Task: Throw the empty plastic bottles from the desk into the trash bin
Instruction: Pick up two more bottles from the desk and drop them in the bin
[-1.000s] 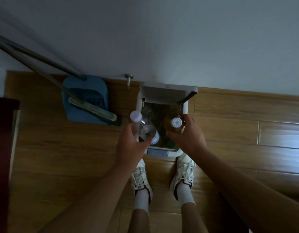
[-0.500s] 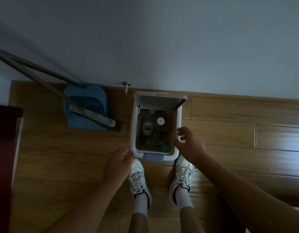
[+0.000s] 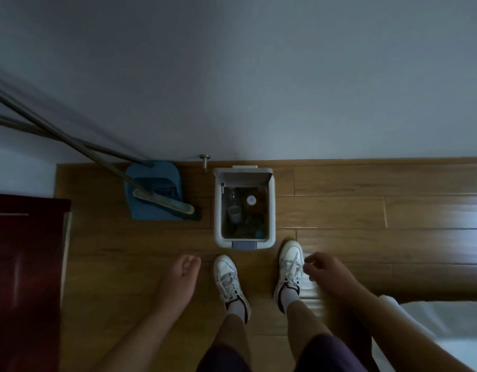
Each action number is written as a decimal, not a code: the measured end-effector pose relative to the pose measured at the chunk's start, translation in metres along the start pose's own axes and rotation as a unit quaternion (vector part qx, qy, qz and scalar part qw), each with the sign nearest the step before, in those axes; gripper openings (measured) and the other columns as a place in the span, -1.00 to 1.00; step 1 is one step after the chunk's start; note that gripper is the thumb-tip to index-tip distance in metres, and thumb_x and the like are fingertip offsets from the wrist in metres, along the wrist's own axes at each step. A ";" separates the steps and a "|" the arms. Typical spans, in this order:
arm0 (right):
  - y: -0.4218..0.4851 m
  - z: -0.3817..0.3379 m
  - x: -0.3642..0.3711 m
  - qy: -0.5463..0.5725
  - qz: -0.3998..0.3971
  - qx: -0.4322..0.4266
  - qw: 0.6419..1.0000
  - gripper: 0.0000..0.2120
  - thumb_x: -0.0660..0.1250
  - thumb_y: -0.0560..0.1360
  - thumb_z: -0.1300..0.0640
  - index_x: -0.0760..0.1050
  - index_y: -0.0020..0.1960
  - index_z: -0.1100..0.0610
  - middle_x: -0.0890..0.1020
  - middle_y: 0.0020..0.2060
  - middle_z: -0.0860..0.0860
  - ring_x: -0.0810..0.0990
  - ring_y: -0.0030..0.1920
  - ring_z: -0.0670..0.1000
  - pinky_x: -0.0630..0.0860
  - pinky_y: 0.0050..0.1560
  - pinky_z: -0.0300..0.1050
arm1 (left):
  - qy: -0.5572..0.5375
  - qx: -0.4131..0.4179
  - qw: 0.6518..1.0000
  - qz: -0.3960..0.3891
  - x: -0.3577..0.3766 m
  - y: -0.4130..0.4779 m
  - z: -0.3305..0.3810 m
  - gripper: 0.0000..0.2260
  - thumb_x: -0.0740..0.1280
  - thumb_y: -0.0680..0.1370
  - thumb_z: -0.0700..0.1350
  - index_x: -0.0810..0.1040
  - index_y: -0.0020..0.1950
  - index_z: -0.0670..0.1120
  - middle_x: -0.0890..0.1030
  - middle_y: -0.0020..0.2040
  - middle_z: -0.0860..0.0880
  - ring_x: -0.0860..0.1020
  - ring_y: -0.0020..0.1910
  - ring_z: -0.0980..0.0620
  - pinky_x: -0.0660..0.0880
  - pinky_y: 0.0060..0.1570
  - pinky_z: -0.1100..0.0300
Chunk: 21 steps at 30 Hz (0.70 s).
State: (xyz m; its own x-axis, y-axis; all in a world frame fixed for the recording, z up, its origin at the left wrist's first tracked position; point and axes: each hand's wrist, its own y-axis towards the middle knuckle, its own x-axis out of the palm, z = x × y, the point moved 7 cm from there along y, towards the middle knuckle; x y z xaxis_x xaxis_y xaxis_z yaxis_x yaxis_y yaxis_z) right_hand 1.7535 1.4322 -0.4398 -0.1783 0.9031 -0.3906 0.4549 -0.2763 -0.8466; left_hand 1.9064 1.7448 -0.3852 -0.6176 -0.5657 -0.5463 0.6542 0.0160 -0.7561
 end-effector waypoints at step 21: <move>-0.329 0.093 -0.083 0.353 0.213 0.091 0.906 -0.88 0.30 0.57 0.09 0.58 0.06 0.07 0.68 -0.13 0.03 0.68 -0.10 0.05 0.64 0.02 0.05 | 0.213 0.218 0.941 -0.145 -0.044 -0.204 0.199 -0.78 0.15 0.66 0.09 0.56 0.07 0.07 0.61 0.02 0.02 0.57 -0.01 0.08 0.47 -0.15 0.17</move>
State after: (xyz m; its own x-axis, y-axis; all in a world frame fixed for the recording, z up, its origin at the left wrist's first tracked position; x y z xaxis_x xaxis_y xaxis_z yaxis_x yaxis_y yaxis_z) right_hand 1.5369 1.4177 -0.1623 0.6119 0.6691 -0.4218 0.1882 -0.6411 -0.7440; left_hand 1.8873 1.6025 -0.1353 -0.8564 -0.1114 -0.5041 0.4903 -0.4815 -0.7265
